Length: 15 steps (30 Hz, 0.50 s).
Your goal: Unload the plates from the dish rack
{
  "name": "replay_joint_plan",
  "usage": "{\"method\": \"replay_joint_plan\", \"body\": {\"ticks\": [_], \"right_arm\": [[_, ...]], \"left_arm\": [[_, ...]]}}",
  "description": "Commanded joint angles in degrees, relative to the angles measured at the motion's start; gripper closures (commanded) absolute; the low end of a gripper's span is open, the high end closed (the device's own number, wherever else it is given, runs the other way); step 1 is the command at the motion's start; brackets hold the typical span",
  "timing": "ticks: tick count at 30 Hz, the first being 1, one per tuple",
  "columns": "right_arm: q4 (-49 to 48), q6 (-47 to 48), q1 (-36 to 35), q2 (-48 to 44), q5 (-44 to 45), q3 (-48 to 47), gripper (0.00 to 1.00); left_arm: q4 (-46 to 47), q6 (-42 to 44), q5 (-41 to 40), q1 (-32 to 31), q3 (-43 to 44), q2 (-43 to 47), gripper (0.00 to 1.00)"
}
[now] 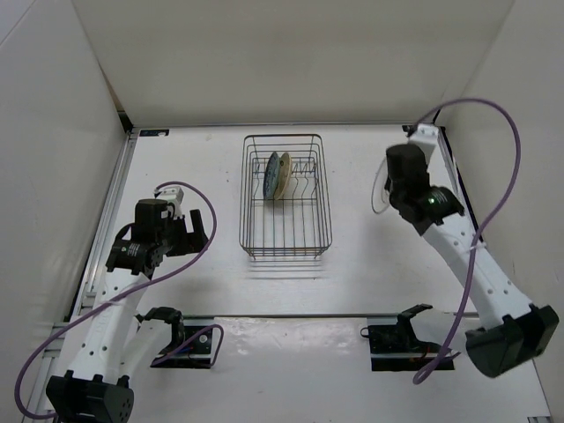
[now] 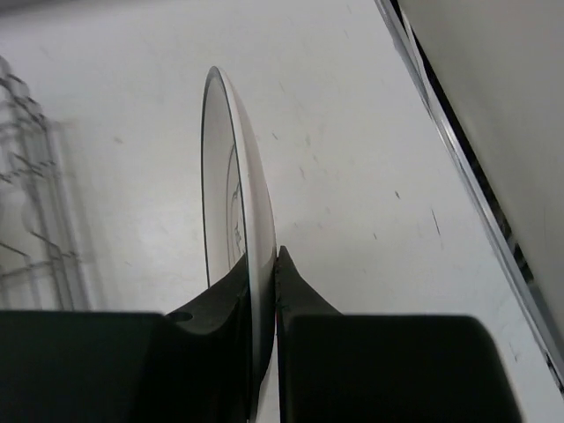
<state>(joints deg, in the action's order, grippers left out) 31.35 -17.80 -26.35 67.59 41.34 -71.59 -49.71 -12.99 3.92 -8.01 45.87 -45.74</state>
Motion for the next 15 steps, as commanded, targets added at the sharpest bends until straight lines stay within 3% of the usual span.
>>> {"method": "replay_joint_plan", "body": {"ticks": [1, 6, 15], "right_arm": [[-2.00, -7.40, 4.27, -7.61, -4.84, 10.49, 1.00], [-5.41, -13.30, 10.52, -12.04, -11.89, 24.37, 1.00], [-14.73, -22.35, 21.25, -12.31, -22.09, 39.77, 1.00]], "left_arm": [[0.32, -0.01, 0.91, -0.08, 0.63, 0.30, 0.00], [0.41, -0.01, 1.44, -0.16, 0.54, -0.41, 0.00], [0.32, 0.07, 1.18, -0.51, 0.28, -0.06, 0.00]]}}
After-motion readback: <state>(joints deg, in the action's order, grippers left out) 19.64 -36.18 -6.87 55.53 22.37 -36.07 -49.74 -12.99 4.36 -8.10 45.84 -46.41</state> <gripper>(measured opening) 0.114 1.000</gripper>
